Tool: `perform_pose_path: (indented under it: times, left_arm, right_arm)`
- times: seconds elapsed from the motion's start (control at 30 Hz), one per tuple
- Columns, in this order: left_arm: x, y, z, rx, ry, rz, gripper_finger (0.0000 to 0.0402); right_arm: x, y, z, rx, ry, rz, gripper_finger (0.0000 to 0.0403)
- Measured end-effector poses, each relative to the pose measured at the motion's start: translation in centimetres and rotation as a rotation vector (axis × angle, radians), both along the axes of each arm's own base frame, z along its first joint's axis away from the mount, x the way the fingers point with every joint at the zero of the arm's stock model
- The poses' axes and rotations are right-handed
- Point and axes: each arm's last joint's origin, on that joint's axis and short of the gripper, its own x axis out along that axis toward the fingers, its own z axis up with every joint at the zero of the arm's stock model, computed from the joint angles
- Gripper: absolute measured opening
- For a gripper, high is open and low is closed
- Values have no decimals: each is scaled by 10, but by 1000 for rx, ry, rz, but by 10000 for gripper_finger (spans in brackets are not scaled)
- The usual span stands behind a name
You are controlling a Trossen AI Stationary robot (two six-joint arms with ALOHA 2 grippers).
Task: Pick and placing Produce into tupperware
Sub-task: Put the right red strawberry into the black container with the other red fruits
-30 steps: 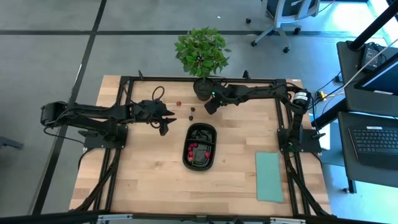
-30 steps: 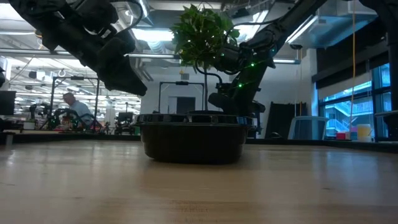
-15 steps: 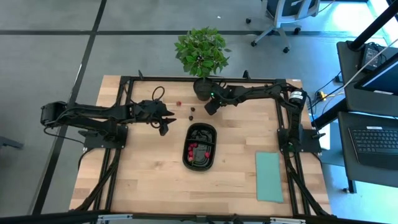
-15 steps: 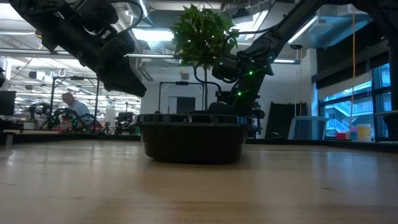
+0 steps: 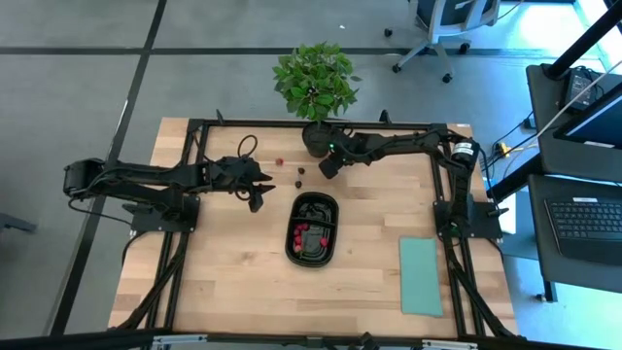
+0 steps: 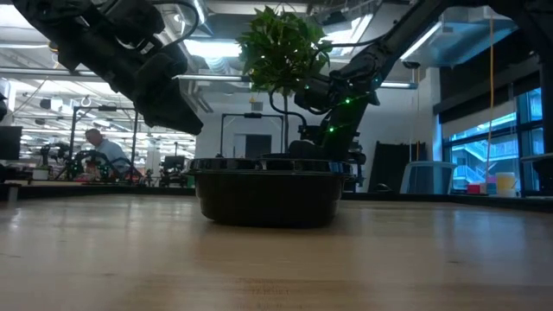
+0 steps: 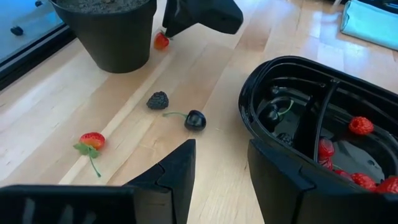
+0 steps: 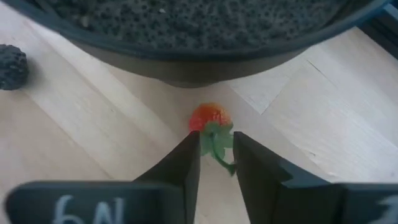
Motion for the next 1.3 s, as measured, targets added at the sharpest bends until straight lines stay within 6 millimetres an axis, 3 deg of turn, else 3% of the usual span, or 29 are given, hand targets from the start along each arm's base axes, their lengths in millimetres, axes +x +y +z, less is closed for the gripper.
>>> perform_pose_path:
  times: [0.3, 0.57, 0.73, 1.0, 1.3]
  left_arm:
    - [0, 0, -1, -2, 8, 0, 140]
    - [0, 0, -1, -2, 8, 0, 140]
    - [0, 0, -1, -2, 8, 0, 140]
    - [0, 0, -1, -1, 8, 0, 140]
    - [0, 0, -1, -1, 7, 0, 140]
  right_arm:
    - [0, 0, 0, -9, 16, 26, 10]
    - [0, 1, 0, -16, 28, 47, 5]
    - [-1, 11, 4, -5, 64, 76, 4]
    - [-10, 49, 38, -11, 114, 120, 2]
    - [-16, 127, 84, 3, 4, 244, 2]
